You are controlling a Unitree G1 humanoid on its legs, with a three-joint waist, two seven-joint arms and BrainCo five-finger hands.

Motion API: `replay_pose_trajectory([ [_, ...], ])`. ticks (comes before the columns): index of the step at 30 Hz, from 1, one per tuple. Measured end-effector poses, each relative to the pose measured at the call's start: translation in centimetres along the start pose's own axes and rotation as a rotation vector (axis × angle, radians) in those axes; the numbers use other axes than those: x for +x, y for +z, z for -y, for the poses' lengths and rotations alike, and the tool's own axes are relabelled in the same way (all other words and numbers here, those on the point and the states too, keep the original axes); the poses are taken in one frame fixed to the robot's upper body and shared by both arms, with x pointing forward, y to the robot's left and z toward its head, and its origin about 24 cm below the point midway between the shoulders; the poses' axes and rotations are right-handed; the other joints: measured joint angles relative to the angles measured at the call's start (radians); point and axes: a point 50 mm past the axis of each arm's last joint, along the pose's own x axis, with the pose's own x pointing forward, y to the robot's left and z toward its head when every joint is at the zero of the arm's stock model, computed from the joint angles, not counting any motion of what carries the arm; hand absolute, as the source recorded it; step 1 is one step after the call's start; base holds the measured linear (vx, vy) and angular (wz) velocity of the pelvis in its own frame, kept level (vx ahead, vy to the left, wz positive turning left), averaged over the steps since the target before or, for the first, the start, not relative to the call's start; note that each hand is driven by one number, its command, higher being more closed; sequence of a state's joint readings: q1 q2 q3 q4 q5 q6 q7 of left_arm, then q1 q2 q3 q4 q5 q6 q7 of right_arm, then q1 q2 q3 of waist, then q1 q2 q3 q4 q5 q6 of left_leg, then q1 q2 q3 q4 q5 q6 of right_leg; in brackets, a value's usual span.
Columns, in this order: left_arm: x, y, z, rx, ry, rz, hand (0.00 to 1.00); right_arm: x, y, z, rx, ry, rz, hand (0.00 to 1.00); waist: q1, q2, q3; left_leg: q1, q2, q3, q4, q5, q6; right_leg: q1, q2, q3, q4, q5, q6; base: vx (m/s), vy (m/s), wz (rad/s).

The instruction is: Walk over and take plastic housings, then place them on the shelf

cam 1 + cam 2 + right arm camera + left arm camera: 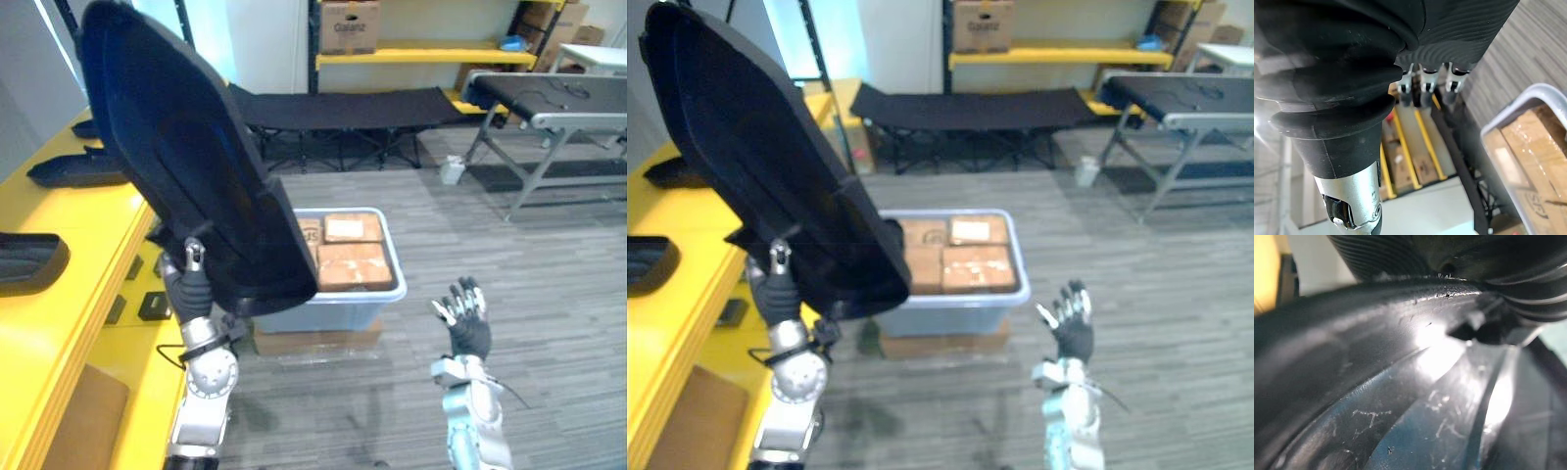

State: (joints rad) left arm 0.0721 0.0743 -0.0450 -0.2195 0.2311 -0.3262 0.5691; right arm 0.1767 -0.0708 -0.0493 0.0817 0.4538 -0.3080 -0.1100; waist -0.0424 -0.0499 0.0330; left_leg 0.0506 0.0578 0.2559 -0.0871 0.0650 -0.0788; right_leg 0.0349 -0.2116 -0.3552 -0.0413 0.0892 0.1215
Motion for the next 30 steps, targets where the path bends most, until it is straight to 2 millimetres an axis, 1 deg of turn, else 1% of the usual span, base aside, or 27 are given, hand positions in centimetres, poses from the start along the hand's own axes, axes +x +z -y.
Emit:
replay_pose_trajectory([
  [3,0.1,-0.1,-0.7,-0.014,0.018,-0.014,1.0,0.1,0.4,0.9,-0.006,-0.034,0.018,0.0,0.001,-0.001,0.0,0.004,-0.004,0.0,0.0,-0.001,0.002,-0.001,-0.005,0.001,0.011,-0.004,0.0,0.0,0.0,0.0],
  [5,0.3,0.3,-2.5,-0.005,0.081,-0.002,1.0,0.2,0.9,1.8,-0.013,-0.046,0.038,0.0,0.002,0.0,0.001,0.004,-0.008,0.002,0.0,-0.003,0.005,-0.001,-0.009,0.004,0.011,-0.002,0.003,0.0,0.0,0.0],
  [6,0.4,0.4,-3.1,-0.002,0.101,0.002,1.0,0.3,1.1,2.0,-0.015,-0.044,0.042,0.0,0.003,0.0,0.001,0.004,-0.009,0.002,0.0,-0.003,0.005,-0.001,-0.009,0.003,0.011,-0.002,0.003,0.0,0.0,0.0],
  [7,0.5,0.7,-4.3,0.019,0.144,0.016,1.0,0.3,1.3,2.2,-0.019,-0.032,0.048,0.0,0.007,-0.001,0.001,0.004,-0.01,0.0,0.0,-0.004,0.006,0.0,-0.01,0.002,0.011,-0.002,0.002,0.0,0.013,0.03],
  [8,0.5,0.9,-5.6,0.049,0.188,0.028,1.0,0.5,1.6,2.2,-0.023,-0.017,0.059,0.0,0.02,0.0,0.002,0.003,-0.011,-0.003,0.0,-0.005,0.006,0.002,-0.011,0.0,0.011,-0.003,0.002,0.0,0.015,0.05],
  [9,0.6,1.0,-6.2,0.064,0.209,0.032,1.0,0.6,1.8,2.2,-0.027,-0.006,0.065,0.0,0.03,0.001,0.002,0.003,-0.011,-0.004,0.0,-0.005,0.006,0.003,-0.011,-0.002,0.011,-0.004,0.0,-0.01,0.006,0.14],
  [10,0.5,1.1,-7.5,0.084,0.258,0.034,1.0,0.9,2.1,1.7,-0.04,0.036,0.077,0.0,0.042,0.003,0.005,0.002,-0.013,-0.022,0.0,-0.005,0.006,0.013,-0.012,-0.019,0.01,-0.005,0.0,0.0,0.0,0.42],
  [11,0.4,1.2,-8.6,0.106,0.306,0.035,1.0,1.4,2.4,1.1,-0.045,0.076,0.09,0.0,0.047,0.006,0.009,0.002,-0.016,-0.052,0.0,-0.004,0.006,0.035,-0.015,-0.051,0.008,-0.009,0.002,-0.01,-0.003,0.55],
  [12,0.4,1.3,-9.1,0.118,0.325,0.036,1.0,1.6,2.5,0.7,-0.047,0.092,0.097,0.0,0.056,0.007,0.01,0.002,-0.017,-0.064,0.0,-0.004,0.006,0.043,-0.016,-0.063,0.009,-0.014,0.005,-0.01,-0.004,0.67],
  [14,-0.1,1.8,-11.1,0.179,0.385,0.047,1.0,3.1,3.1,-2.0,-0.05,0.209,0.125,0.0,0.096,0.009,0.02,0.001,-0.018,-0.11,0.0,0.001,0.007,0.071,-0.016,-0.113,0.011,-0.029,0.004,-0.02,-0.009,0.59],
  [15,-0.2,1.9,-11.5,0.191,0.398,0.05,1.0,3.5,3.1,-2.8,-0.049,0.24,0.128,0.0,0.108,0.008,0.023,0.0,-0.018,-0.118,0.0,0.003,0.006,0.075,-0.016,-0.119,0.013,-0.033,0.006,-0.02,-0.014,0.51],
  [16,-0.4,2.0,-12.1,0.213,0.417,0.051,1.0,4.0,3.3,-4.0,-0.05,0.284,0.135,0.0,0.133,0.007,0.025,-0.003,-0.018,-0.139,0.0,0.005,0.005,0.084,-0.016,-0.14,0.016,-0.039,0.007,0.01,-0.018,0.54],
  [17,-0.7,2.1,-12.8,0.239,0.438,0.047,1.0,4.3,3.2,-5.3,-0.044,0.33,0.135,0.0,0.153,0.007,0.028,-0.006,-0.021,-0.165,0.0,0.007,0.005,0.1,-0.016,-0.167,0.017,-0.045,0.008,0.01,-0.019,0.57],
  [18,-0.8,2.1,-13.2,0.252,0.45,0.042,1.0,4.3,3.1,-5.9,-0.041,0.351,0.132,0.0,0.162,0.006,0.029,-0.006,-0.023,-0.174,0.0,0.009,0.006,0.108,-0.016,-0.176,0.018,-0.046,0.009,0.04,-0.017,0.62],
  [19,-1.2,2.1,-13.8,0.273,0.474,0.031,1.0,4.4,2.9,-6.8,-0.039,0.387,0.126,0.0,0.183,0.004,0.029,-0.013,-0.025,-0.198,0.0,0.01,0.006,0.115,-0.016,-0.197,0.02,-0.048,0.006,0.03,-0.005,0.47],
  [20,-1.4,2.1,-14.1,0.281,0.485,0.028,1.0,4.4,2.9,-7.2,-0.039,0.401,0.124,0.0,0.192,0.002,0.03,-0.018,-0.027,-0.206,0.0,0.011,0.005,0.118,-0.017,-0.208,0.02,-0.05,0.006,0.1,0.038,1.18],
  [21,-1.8,2.1,-14.6,0.263,0.492,0.007,1.0,4.7,2.5,-7.7,-0.079,0.385,0.103,0.0,0.218,-0.019,0.053,-0.038,-0.041,-0.291,0.0,0.016,0.011,0.12,-0.033,-0.208,0.097,-0.096,-0.023,0.09,0.056,1.18],
  [23,-1.7,2.2,-14.4,0.257,0.458,0.023,1.0,4.8,2.5,-7.6,-0.079,0.366,0.102,0.0,0.216,-0.026,0.068,-0.039,-0.042,-0.322,0.0,0.017,0.011,0.119,-0.036,-0.17,0.132,-0.11,-0.044,0.06,0.056,0.78],
  [26,-1.4,2.4,-14.2,0.245,0.435,0.044,1.0,4.8,2.5,-7.5,-0.08,0.359,0.103,0.0,0.216,-0.038,0.074,-0.053,-0.043,-0.326,0.005,0.022,0.013,0.103,-0.037,-0.159,0.14,-0.114,-0.046,0.01,0.009,0.08],
  [30,-1.1,2.4,-13.6,0.215,0.451,0.056,1.0,4.7,2.3,-7.1,-0.095,0.379,0.087,0.0,0.204,-0.032,0.079,-0.054,-0.043,-0.299,0.005,0.025,0.015,0.092,-0.036,-0.123,0.118,-0.113,-0.045,-0.01,-0.002,-0.18],
])
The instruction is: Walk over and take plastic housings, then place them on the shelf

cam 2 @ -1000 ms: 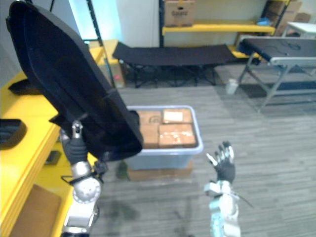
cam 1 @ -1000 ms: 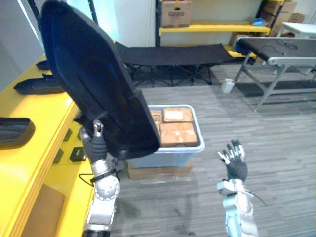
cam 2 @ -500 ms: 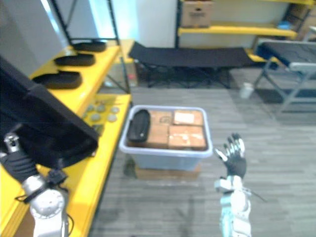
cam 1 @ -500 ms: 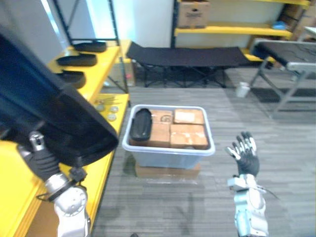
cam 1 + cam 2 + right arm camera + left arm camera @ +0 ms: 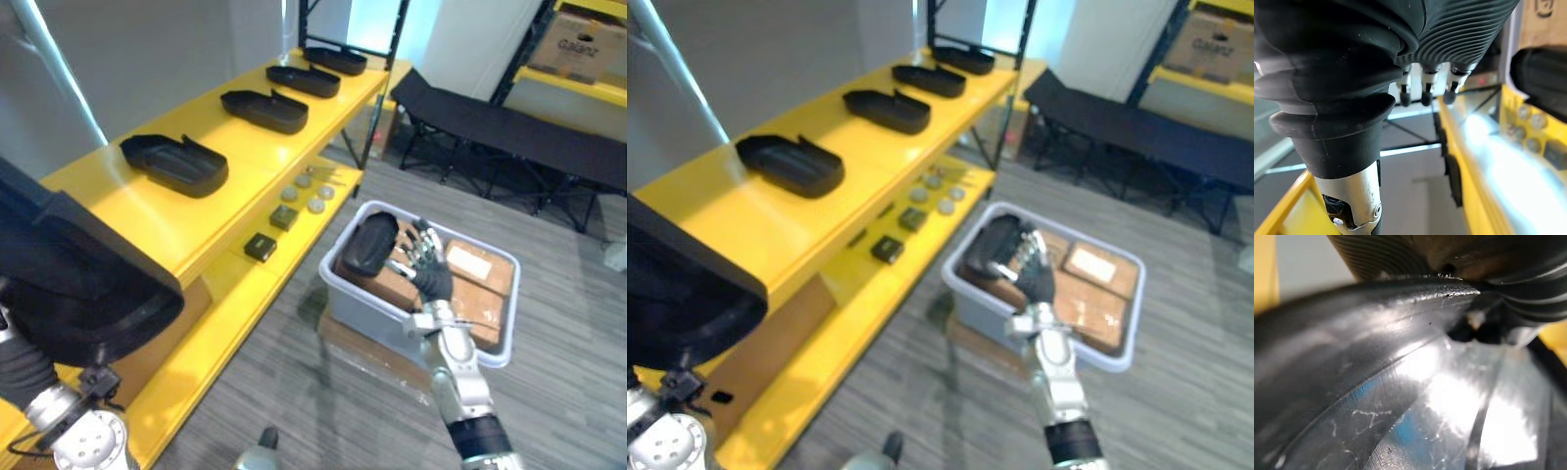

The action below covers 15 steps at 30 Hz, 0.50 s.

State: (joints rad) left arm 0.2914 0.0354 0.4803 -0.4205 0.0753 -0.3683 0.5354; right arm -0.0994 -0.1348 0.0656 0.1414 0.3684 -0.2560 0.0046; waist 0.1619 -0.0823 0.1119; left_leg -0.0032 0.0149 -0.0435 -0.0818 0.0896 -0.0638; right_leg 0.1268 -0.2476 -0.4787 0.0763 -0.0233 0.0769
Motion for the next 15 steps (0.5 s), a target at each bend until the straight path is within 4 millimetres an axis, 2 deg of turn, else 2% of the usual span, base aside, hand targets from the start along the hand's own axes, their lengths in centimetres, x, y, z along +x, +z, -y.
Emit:
replay_pose_trajectory([
  [4,0.0,-0.2,1.1,-0.06,0.008,-0.022,1.0,-0.3,0.0,0.9,-0.03,0.03,-0.022,0.0,-0.024,0.005,0.003,-0.015,0.017,0.005,0.0,0.007,-0.011,-0.001,0.026,0.022,-0.042,0.002,0.005,-0.03,-0.054,-0.12],
  [6,-0.4,-0.4,1.6,-0.067,0.005,-0.049,1.0,-0.5,-0.2,0.9,-0.032,0.06,-0.037,0.0,-0.04,0.011,0.007,-0.015,0.024,0.003,0.0,0.011,-0.018,0.008,0.033,0.012,-0.041,-0.013,0.037,-0.06,-0.097,0.12],
  [8,-0.7,-0.7,1.9,-0.069,-0.009,-0.067,1.0,-0.9,-0.5,1.0,-0.031,0.067,-0.052,0.0,-0.039,0.021,0.013,-0.017,0.028,-0.003,0.0,0.01,-0.015,0.02,0.036,-0.004,-0.038,-0.023,0.048,-0.05,-0.073,0.26],
  [12,-0.9,-0.5,2.6,-0.061,-0.058,-0.055,1.0,-2.3,-1.3,1.6,-0.053,0.054,-0.097,0.0,-0.051,0.043,0.016,-0.034,0.028,-0.004,0.0,0.027,-0.01,0.067,0.032,-0.103,-0.027,-0.039,0.068,-0.02,-0.043,0.65],
  [15,-1.0,-0.6,2.4,-0.06,-0.068,-0.065,1.0,-2.2,-1.2,1.5,-0.079,0.06,-0.093,0.0,-0.034,0.046,0.017,-0.034,0.013,-0.013,-0.001,0.036,-0.011,0.072,0.016,-0.125,-0.011,-0.045,0.069,0.04,0.026,0.33],
])
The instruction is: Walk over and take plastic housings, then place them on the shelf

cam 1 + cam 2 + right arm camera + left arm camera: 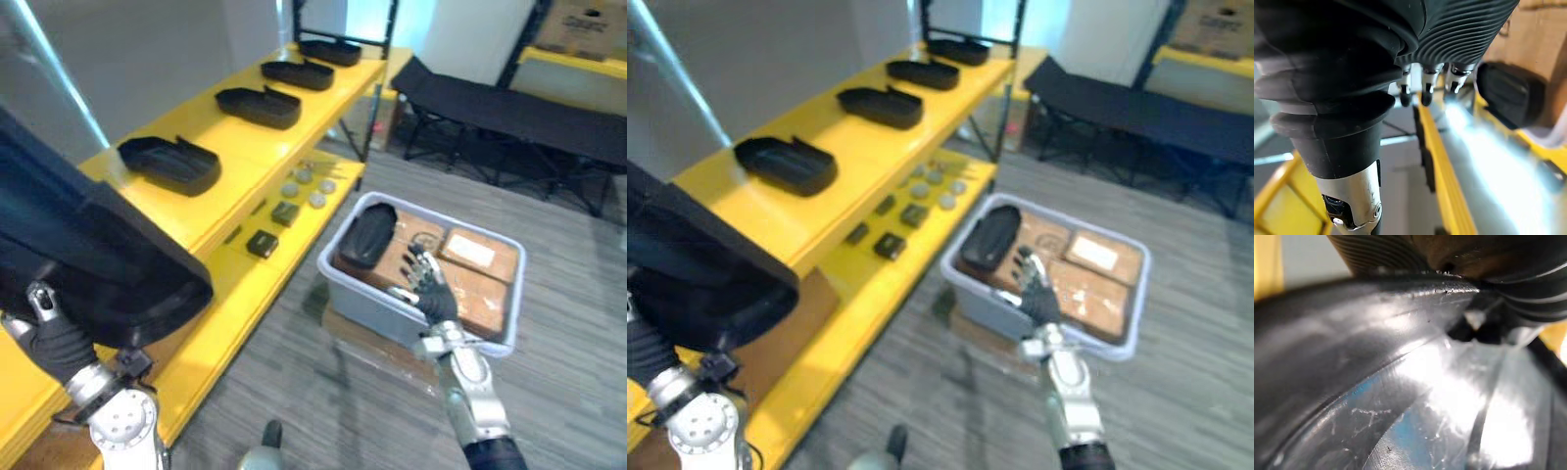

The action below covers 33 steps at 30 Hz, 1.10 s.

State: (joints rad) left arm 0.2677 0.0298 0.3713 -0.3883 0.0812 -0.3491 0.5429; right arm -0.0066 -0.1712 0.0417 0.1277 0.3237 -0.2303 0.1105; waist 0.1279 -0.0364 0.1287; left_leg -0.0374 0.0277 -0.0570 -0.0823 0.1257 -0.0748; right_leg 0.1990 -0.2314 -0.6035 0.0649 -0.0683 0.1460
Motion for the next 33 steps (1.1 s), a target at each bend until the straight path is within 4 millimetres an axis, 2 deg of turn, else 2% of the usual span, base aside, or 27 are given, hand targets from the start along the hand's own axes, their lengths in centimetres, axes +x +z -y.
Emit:
replay_pose_trajectory([
  [3,-0.1,-0.1,-0.2,0.005,-0.003,-0.004,1.0,0.1,0.1,0.0,-0.012,-0.001,0.004,0.0,-0.001,0.0,0.0,0.004,-0.025,-0.008,-0.005,-0.011,0.02,0.01,-0.031,-0.013,0.036,-0.017,-0.012,0.02,0.052,0.25],
  [6,0.0,0.2,0.1,-0.011,-0.034,0.018,1.0,-0.1,0.0,0.0,-0.02,-0.025,0.001,0.0,-0.014,0.001,0.001,0.004,-0.038,0.008,-0.005,-0.017,0.024,0.006,-0.061,-0.011,0.097,-0.031,-0.03,0.02,0.05,0.38],
  [8,0.5,0.4,1.0,-0.052,-0.112,0.033,1.0,-0.7,-0.3,0.3,-0.033,-0.067,-0.004,0.0,-0.036,-0.001,0.001,0.002,-0.047,-0.041,-0.005,-0.013,0.031,-0.014,-0.069,0.109,0.183,-0.031,-0.031,0.05,0.054,0.66],
  [11,1.6,0.7,3.3,-0.097,-0.212,0.089,1.0,-1.7,0.0,1.2,-0.055,-0.123,0.009,0.0,-0.048,-0.01,0.001,-0.004,-0.059,-0.106,-0.004,0.003,0.05,-0.051,-0.067,0.25,0.3,-0.031,-0.032,0.1,-0.019,0.76],
  [12,1.6,0.8,3.5,-0.104,-0.217,0.093,1.0,-1.7,0.1,1.3,-0.055,-0.125,0.014,0.0,-0.056,-0.011,0.0,-0.005,-0.062,-0.117,-0.002,0.005,0.05,-0.055,-0.068,0.256,0.315,-0.032,-0.033,0.09,-0.046,0.6],
  [14,1.8,1.0,4.2,-0.129,-0.223,0.106,1.0,-1.6,0.3,1.4,-0.054,-0.127,0.03,0.0,-0.062,-0.026,-0.006,-0.029,-0.071,-0.129,0.001,0.029,0.045,-0.058,-0.068,0.255,0.297,-0.071,-0.083,0.09,-0.061,0.32],
  [15,1.8,1.0,4.2,-0.13,-0.222,0.106,1.0,-1.5,0.4,1.5,-0.057,-0.125,0.034,0.0,-0.061,-0.028,-0.007,-0.038,-0.073,-0.126,0.002,0.036,0.044,-0.054,-0.066,0.255,0.274,-0.074,-0.085,0.06,-0.093,0.09],
  [20,1.3,0.7,4.3,-0.123,-0.225,0.078,1.0,-0.4,1.3,1.5,-0.06,-0.121,0.076,0.0,-0.052,-0.014,0.004,-0.051,-0.044,-0.069,0.002,0.061,0.034,0.0,-0.018,0.254,0.116,-0.078,-0.073,-0.02,-0.1,-0.15],
  [22,1.1,0.5,4.2,-0.116,-0.231,0.064,1.0,-0.2,1.8,1.5,-0.062,-0.118,0.096,0.0,-0.057,-0.008,0.014,-0.052,-0.032,-0.063,0.002,0.069,0.021,0.009,-0.003,0.254,0.095,-0.105,-0.042,-0.13,-0.106,-0.17],
  [23,0.8,0.5,4.4,-0.121,-0.238,0.055,1.0,-0.3,1.9,1.6,-0.062,-0.121,0.098,0.0,-0.061,-0.007,0.026,-0.054,-0.03,-0.059,0.001,0.075,0.011,0.012,-0.002,0.255,0.093,-0.143,-0.027,-0.19,-0.128,-0.04],
  [24,0.6,0.4,4.5,-0.128,-0.241,0.046,1.0,-0.5,1.8,1.7,-0.056,-0.123,0.096,0.0,-0.061,-0.001,0.037,-0.055,-0.026,-0.056,0.001,0.076,0.007,0.013,0.0,0.257,0.092,-0.169,0.004,-0.27,-0.149,0.04],
  [26,-0.2,0.2,4.7,-0.142,-0.238,0.016,1.0,-1.1,1.4,2.1,-0.03,-0.141,0.079,0.0,-0.077,0.038,0.059,-0.053,0.009,-0.025,0.001,0.073,0.002,0.012,0.026,0.246,0.111,-0.177,-0.005,-0.23,-0.098,0.2],
  [28,-0.7,-0.1,4.2,-0.126,-0.231,-0.01,1.0,-1.8,0.9,2.4,-0.029,-0.143,0.057,0.0,-0.086,0.052,0.059,-0.058,0.034,0.016,0.005,0.07,0.004,0.012,0.032,0.24,0.114,-0.177,-0.013,-0.14,-0.042,0.17],
  [31,-1.0,0.3,3.7,-0.126,-0.222,0.002,1.0,-2.0,1.0,2.3,-0.021,-0.13,0.06,0.0,-0.085,0.067,0.05,-0.088,0.031,0.026,0.068,0.065,0.007,0.014,0.034,0.232,0.116,-0.177,-0.013,-0.02,-0.001,0.01],
  [33,-0.9,0.8,3.6,-0.131,-0.221,0.035,1.0,-2.0,1.0,1.9,-0.005,-0.128,0.075,0.0,-0.078,0.056,0.056,-0.089,0.022,0.041,0.075,0.063,0.007,0.013,0.02,0.235,0.117,-0.178,-0.011,0.03,0.022,-0.03],
])
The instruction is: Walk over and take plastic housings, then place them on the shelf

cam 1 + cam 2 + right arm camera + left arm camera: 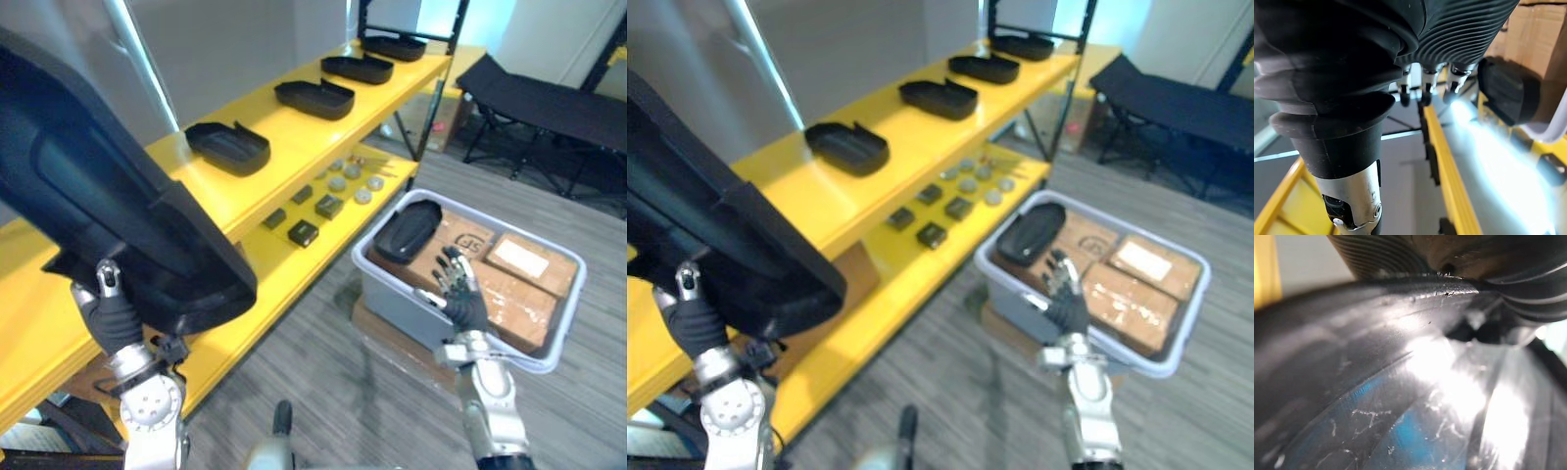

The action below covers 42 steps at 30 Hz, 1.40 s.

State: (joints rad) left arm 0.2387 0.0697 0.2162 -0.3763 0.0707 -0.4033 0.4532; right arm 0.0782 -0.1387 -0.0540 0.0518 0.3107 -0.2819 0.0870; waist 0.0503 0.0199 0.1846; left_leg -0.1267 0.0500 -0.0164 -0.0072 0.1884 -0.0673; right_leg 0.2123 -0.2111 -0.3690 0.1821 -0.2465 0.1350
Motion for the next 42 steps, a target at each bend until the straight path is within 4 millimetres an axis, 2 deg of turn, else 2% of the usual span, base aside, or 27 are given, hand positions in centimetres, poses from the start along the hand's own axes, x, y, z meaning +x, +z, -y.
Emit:
replay_pose_trajectory([
  [2,0.1,0.4,0.0,0.018,-0.004,0.03,1.0,-0.1,-0.3,-0.8,0.036,-0.006,0.004,0.0,0.006,-0.027,0.005,0.0,-0.032,0.002,0.003,-0.01,0.003,-0.001,-0.034,-0.007,0.022,-0.02,0.004,0.06,0.035,0.11],
  [3,0.1,0.4,0.0,0.018,-0.004,0.031,1.0,-0.1,-0.3,-1.0,0.042,-0.004,0.003,0.0,0.005,-0.034,0.004,0.0,-0.042,0.002,0.007,-0.015,0.006,-0.001,-0.045,-0.01,0.03,-0.028,-0.004,0.08,0.049,0.14],
  [4,0.2,0.5,0.0,0.018,-0.007,0.035,1.0,-0.1,-0.4,-1.2,0.051,-0.013,0.001,0.0,0.005,-0.052,0.004,0.001,-0.066,0.005,0.023,-0.036,0.013,0.003,-0.071,-0.014,0.046,-0.037,-0.022,0.11,0.064,0.11],
  [6,0.3,0.7,0.1,0.011,-0.009,0.047,1.0,-0.1,-0.4,-1.1,0.054,-0.037,0.007,0.0,0.001,-0.058,0.005,0.001,-0.087,0.003,0.056,-0.069,0.02,-0.021,-0.104,-0.002,0.163,-0.019,-0.04,0.13,0.078,0.17],
  [7,0.5,0.8,0.2,0.017,-0.014,0.06,1.0,-0.3,-0.6,-1.0,0.054,-0.05,0.004,0.0,-0.003,-0.055,0.004,0.007,-0.087,-0.004,0.073,-0.087,0.03,-0.095,-0.128,0.032,0.327,0.01,-0.087,0.11,0.106,0.15],
  [8,0.8,1.0,0.1,0.038,-0.017,0.081,1.0,-0.3,-0.5,-1.0,0.057,-0.056,0.009,0.0,-0.002,-0.063,0.009,0.024,-0.09,0.0,0.087,-0.111,0.036,-0.169,-0.155,0.078,0.477,0.072,-0.129,0.14,0.135,0.08],
  [9,0.9,1.0,-0.1,0.05,-0.02,0.09,1.0,-0.3,-0.5,-1.1,0.059,-0.063,0.011,0.0,-0.002,-0.067,0.01,0.037,-0.093,0.0,0.087,-0.119,0.04,-0.192,-0.163,0.099,0.534,0.114,-0.136,0.15,0.098,0.02],
  [11,1.3,1.2,-0.3,0.071,-0.038,0.109,1.0,-0.3,-0.5,-1.1,0.06,-0.074,0.025,0.0,-0.011,-0.073,0.014,0.088,-0.089,-0.006,0.071,-0.135,0.058,-0.237,-0.179,0.137,0.646,0.273,-0.127,0.22,0.044,0.03],
  [12,1.6,1.3,-0.4,0.081,-0.045,0.122,1.0,-0.3,-0.6,-1.3,0.06,-0.071,0.032,0.0,-0.013,-0.063,0.017,0.105,-0.077,-0.014,0.069,-0.145,0.073,-0.266,-0.178,0.156,0.676,0.188,-0.116,0.25,0.026,-0.06],
  [13,2.0,1.4,-0.2,0.079,-0.039,0.13,1.0,-0.2,-0.5,-1.5,0.061,-0.059,0.037,0.0,-0.012,-0.059,0.018,0.109,-0.063,-0.02,0.077,-0.16,0.075,-0.291,-0.152,0.157,0.642,0.08,-0.1,0.19,0.024,-0.03],
  [14,2.4,1.4,-0.1,0.076,-0.028,0.136,1.0,0.0,-0.4,-1.6,0.062,-0.053,0.043,0.0,-0.013,-0.055,0.02,0.109,-0.05,-0.028,0.084,-0.171,0.074,-0.302,-0.126,0.158,0.572,0.04,-0.09,0.15,0.024,0.0],
  [15,2.7,1.2,0.0,0.073,-0.022,0.132,1.0,0.1,-0.3,-1.7,0.063,-0.049,0.048,0.0,-0.012,-0.051,0.021,0.11,-0.035,-0.03,0.088,-0.182,0.068,-0.309,-0.091,0.177,0.465,0.029,-0.085,0.12,-0.017,0.03],
  [16,3.0,0.9,0.1,0.077,-0.018,0.123,1.0,0.2,-0.1,-1.7,0.064,-0.043,0.057,0.0,-0.013,-0.048,0.02,0.109,-0.023,-0.035,0.088,-0.191,0.059,-0.317,-0.058,0.214,0.356,0.033,-0.079,0.14,-0.074,0.18],
  [17,3.4,0.5,0.2,0.092,-0.015,0.104,1.0,0.3,0.4,-1.8,0.063,-0.033,0.075,0.0,-0.025,-0.047,0.021,0.109,-0.017,-0.056,0.089,-0.199,0.05,-0.318,-0.026,0.266,0.236,0.049,-0.055,0.12,-0.107,0.34],
  [19,3.6,-0.2,0.4,0.101,0.002,0.064,1.0,0.3,0.8,-1.7,0.052,-0.011,0.089,0.0,-0.049,-0.047,0.02,0.11,-0.013,-0.105,0.094,-0.209,0.034,-0.311,0.005,0.32,0.141,0.071,-0.035,0.14,-0.203,0.77],
  [21,3.4,-0.5,0.7,0.099,-0.004,0.037,1.0,0.4,1.5,-1.8,0.041,0.019,0.119,0.0,-0.054,-0.058,0.013,0.105,-0.017,-0.157,0.099,-0.228,0.004,-0.285,0.026,0.342,0.09,0.075,-0.031,0.15,-0.315,0.94],
  [22,3.2,-0.6,1.0,0.097,-0.014,0.028,1.0,0.5,2.1,-2.0,0.035,0.039,0.146,0.0,-0.049,-0.082,-0.003,0.108,-0.028,-0.179,0.091,-0.231,-0.018,-0.259,0.029,0.344,0.064,0.099,0.003,0.18,-0.378,1.19],
  [23,2.3,-1.0,1.5,0.08,-0.019,-0.01,1.0,0.6,2.7,-1.7,0.008,0.065,0.164,0.0,-0.053,-0.051,-0.018,0.109,-0.002,-0.199,0.076,-0.229,-0.027,-0.242,0.046,0.282,0.069,0.106,-0.009,0.21,-0.361,1.19],
  [24,1.9,-1.1,1.6,0.075,-0.022,-0.03,1.0,0.6,2.9,-1.6,-0.006,0.076,0.169,0.0,-0.051,-0.036,-0.03,0.105,0.023,-0.192,0.071,-0.224,-0.034,-0.237,0.057,0.253,0.061,0.107,-0.026,0.24,-0.276,1.11],
  [26,1.0,-1.6,1.9,0.058,-0.013,-0.078,1.0,1.1,3.7,-0.9,-0.04,0.115,0.189,0.0,-0.04,0.033,-0.058,0.088,0.084,-0.105,0.068,-0.189,-0.075,-0.177,0.092,0.147,0.03,0.114,-0.04,0.29,-0.214,1.02],
  [28,0.9,-1.5,2.0,0.048,-0.005,-0.082,1.0,1.5,4.3,-0.7,-0.028,0.129,0.211,0.0,-0.038,0.042,-0.065,0.089,0.087,0.012,0.05,-0.147,-0.056,-0.133,0.092,0.076,0.02,0.113,-0.04,0.21,-0.158,1.12],
  [31,0.9,-1.3,2.2,0.039,-0.025,-0.079,1.0,2.1,5.0,-1.3,0.005,0.155,0.252,0.0,-0.031,0.034,-0.07,0.093,0.082,0.14,0.017,-0.105,-0.02,-0.089,0.088,-0.022,0.017,0.112,-0.042,0.14,-0.071,1.05],
  [32,0.9,-1.4,2.4,0.041,-0.045,-0.089,1.0,2.2,5.0,-1.4,0.012,0.15,0.256,0.0,-0.026,0.023,-0.069,0.093,0.071,0.153,-0.007,-0.087,-0.006,-0.077,0.084,-0.053,0.011,0.112,-0.042,0.09,-0.005,0.91],
  [35,0.7,-1.7,2.4,0.052,-0.075,-0.11,1.0,2.0,4.7,-2.0,0.046,0.139,0.252,0.0,-0.01,0.0,-0.07,0.098,0.048,0.156,-0.056,-0.058,0.003,-0.06,0.07,-0.09,-0.001,0.109,-0.046,0.06,0.029,0.62],
  [37,0.4,-1.9,2.4,0.064,-0.099,-0.13,1.0,2.0,4.4,-2.3,0.051,0.118,0.244,0.0,-0.01,-0.016,-0.071,0.111,0.013,0.128,-0.072,-0.051,0.009,-0.034,0.044,-0.098,-0.003,0.098,-0.045,0.05,0.055,0.46],
  [40,0.5,-2.0,2.2,0.071,-0.096,-0.131,1.0,2.0,4.0,-2.5,0.037,0.094,0.231,0.0,-0.008,-0.018,-0.072,0.112,-0.011,0.132,-0.073,-0.049,0.013,-0.029,0.025,-0.094,-0.002,0.091,-0.055,-0.02,0.05,0.13],
  [42,0.5,-2.0,2.1,0.074,-0.097,-0.13,1.0,1.8,3.0,-2.4,0.05,0.068,0.189,0.0,-0.009,-0.018,-0.072,0.121,-0.016,0.148,-0.075,-0.05,0.016,-0.03,0.018,-0.084,-0.003,0.087,-0.057,-0.09,0.015,-0.19],
])
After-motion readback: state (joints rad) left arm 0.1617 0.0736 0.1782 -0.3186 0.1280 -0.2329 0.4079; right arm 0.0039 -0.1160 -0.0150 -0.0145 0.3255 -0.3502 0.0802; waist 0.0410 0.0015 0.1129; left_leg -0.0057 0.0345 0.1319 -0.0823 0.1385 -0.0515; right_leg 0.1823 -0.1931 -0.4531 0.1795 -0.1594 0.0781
